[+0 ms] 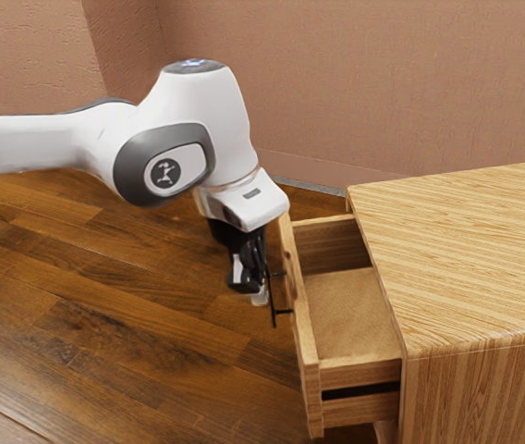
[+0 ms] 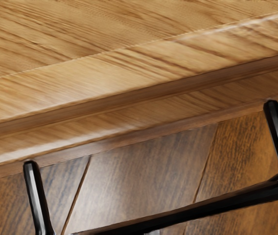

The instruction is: Push the drawer handle with one arm to close the drawer

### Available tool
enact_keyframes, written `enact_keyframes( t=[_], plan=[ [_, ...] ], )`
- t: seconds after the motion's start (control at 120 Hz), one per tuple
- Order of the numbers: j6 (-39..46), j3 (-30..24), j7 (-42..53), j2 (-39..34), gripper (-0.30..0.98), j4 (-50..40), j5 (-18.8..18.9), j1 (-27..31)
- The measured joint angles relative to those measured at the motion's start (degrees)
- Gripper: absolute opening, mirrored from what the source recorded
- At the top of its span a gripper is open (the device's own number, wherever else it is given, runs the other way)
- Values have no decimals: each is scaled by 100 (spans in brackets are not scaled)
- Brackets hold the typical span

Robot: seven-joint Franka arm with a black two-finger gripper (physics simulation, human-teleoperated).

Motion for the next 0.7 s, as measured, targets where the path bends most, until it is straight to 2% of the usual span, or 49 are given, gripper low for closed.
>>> enact_keyframes(
  t=[0.7],
  plan=[
    [17, -118, -209, 1284, -10, 1361, 32, -244]
  ],
)
